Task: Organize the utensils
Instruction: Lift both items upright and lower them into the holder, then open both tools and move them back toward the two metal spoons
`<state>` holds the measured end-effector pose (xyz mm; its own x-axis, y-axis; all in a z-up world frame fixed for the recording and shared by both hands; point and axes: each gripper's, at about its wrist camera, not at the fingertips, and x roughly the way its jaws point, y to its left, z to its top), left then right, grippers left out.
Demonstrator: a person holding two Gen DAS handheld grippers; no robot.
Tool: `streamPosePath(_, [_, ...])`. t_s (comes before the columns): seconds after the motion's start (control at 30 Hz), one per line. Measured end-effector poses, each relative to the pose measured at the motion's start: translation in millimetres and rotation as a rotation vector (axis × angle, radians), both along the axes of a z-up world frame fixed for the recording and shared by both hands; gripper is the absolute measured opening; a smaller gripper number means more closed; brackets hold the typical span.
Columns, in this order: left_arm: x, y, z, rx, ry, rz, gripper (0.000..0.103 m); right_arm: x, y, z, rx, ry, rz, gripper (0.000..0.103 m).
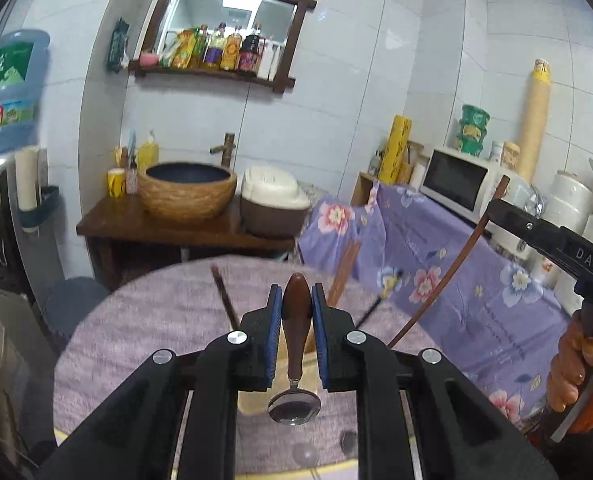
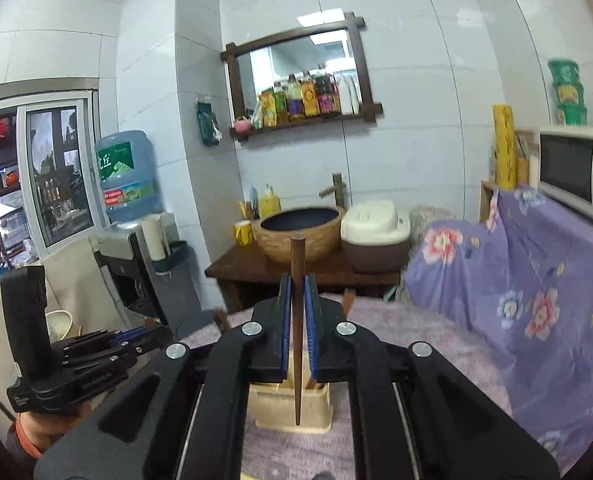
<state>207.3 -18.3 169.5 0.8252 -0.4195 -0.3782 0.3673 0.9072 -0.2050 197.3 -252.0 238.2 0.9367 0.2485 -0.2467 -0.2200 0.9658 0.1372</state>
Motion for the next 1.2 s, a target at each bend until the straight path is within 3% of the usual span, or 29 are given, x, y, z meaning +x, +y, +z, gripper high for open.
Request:
streamPosePath(0.1, [19.0,-7.4,19.7,0.002,-0.025,0.027,0.016,13.9,10.9,20.7,-0.009,-0.034,-0.01,0.008])
streamPosePath(0.23, [43.9,-16.0,15.4,0.033,-0.029,0.084,0.016,32.8,25.6,23.7,-0.03,-0.063,-0.033,0.008])
streamPosePath(0.4, [66.3,-20.8,-22.5,0.057,0.013,0.128,0.016,57.3,39.4,-13.7,-0.047,-0.008,-0.047,0.008])
streamPosePath(0.73, [74.8,-27.0,-93.3,0.08,0.123,0.138,0.016,87.5,41.1,-102.6,-0.036,0.148,-0.053,0.008])
streamPosePath(1.07, [77.7,-28.9,-106.7,0.081,0.172,0.114,0.016,84.2,29.5,-118.5,-0.018,0.14,-0.075,0.008])
streamPosePath(1.17, [66.1,-26.9,-103.2,0.072,0.159,0.1,0.024,72.1,32.7,-117.6,-0.055,0.103,-0.083,0.01])
streamPosePath(1.2, [57.7,-24.8,-101.3,0.07,0.146,0.1,0.035,65.8,34.1,-117.5,-0.071,0.086,-0.083,0.017])
